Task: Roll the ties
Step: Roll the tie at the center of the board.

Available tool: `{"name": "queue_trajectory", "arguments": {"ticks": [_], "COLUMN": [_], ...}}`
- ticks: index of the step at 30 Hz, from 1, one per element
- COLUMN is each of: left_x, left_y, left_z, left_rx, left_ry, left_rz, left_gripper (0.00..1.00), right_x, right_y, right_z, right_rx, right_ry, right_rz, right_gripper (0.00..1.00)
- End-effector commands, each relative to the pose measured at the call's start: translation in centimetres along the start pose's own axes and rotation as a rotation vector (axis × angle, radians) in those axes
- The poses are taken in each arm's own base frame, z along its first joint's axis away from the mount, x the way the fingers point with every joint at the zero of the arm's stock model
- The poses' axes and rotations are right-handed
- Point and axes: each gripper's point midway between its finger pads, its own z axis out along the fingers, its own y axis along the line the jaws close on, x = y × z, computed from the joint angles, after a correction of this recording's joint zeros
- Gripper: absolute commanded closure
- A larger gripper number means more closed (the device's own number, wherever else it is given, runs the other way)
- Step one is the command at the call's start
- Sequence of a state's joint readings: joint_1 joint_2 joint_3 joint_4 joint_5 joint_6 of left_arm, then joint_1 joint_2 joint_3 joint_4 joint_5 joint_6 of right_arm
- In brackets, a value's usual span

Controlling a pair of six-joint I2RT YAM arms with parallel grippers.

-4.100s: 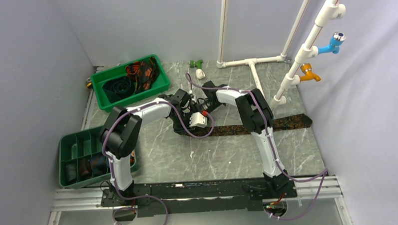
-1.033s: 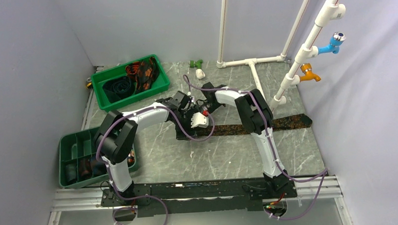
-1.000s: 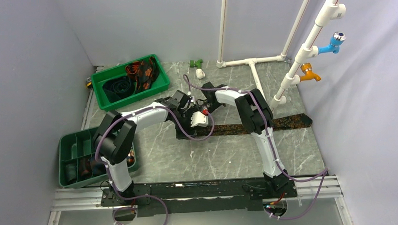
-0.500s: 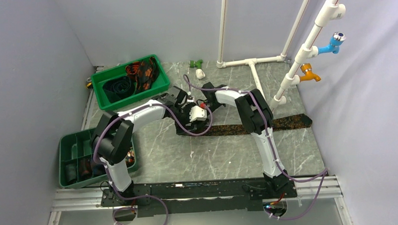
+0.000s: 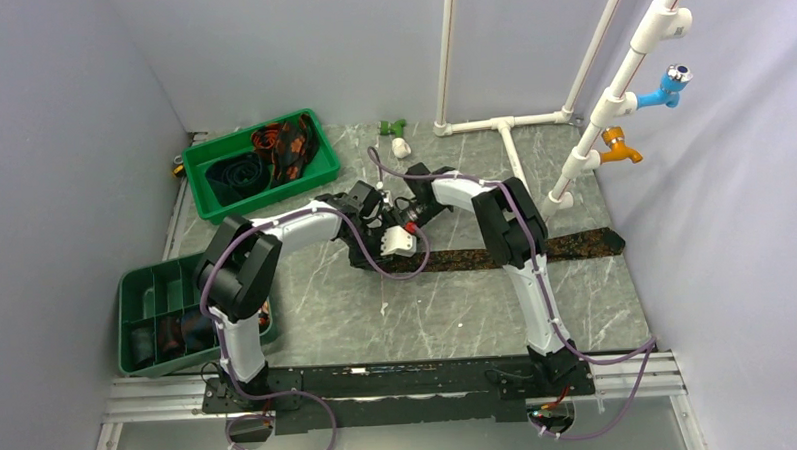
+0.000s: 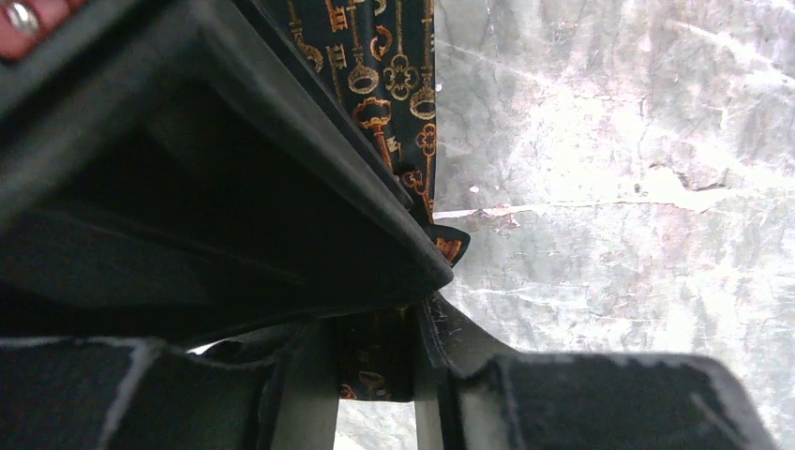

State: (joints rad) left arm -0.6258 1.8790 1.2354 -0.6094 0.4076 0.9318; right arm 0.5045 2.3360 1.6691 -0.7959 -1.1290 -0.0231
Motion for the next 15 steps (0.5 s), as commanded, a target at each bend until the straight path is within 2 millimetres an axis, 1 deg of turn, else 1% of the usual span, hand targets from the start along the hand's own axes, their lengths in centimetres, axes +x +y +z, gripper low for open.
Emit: {"name": "queue_trajectory", "arguments": {"ticks": [1, 5, 8, 12, 15], "left_x": [0.1, 0.4, 0.4, 0.3, 0.0], "left_y": [-0.7, -0.8, -0.7, -0.6, -0.6], "left_z": [-0.4, -0.4, -0.3, -0.3, -0.3], "left_rx": [0.025, 0.024, 0.024, 0.022, 0.026], "left_ry": [0.022, 0.026, 0.030, 0.028, 0.019], "left_rz": [0.026, 0.027, 0.023, 0.016, 0.004], "left_gripper": [0.69, 0.70, 0.70, 0.69, 0.69], "right_x": [-1.2, -1.2, -1.3, -1.3, -0.6], "right_y": [2.2, 2.0, 1.1, -1.0, -2.0], "right_z": [-3.4, -5.7, -6.6, -6.5, -5.9], "right_rx": [0.042, 0.099, 0.168, 0.259, 0.294], "right_ry": [-0.048, -0.054, -0.068, -0.055, -0.005], "right_rz": [-0.109, -0.138, -0.155, -0.147, -0.141], "right_gripper": [0.61, 0.56, 0.55, 0.55, 0.57]}}
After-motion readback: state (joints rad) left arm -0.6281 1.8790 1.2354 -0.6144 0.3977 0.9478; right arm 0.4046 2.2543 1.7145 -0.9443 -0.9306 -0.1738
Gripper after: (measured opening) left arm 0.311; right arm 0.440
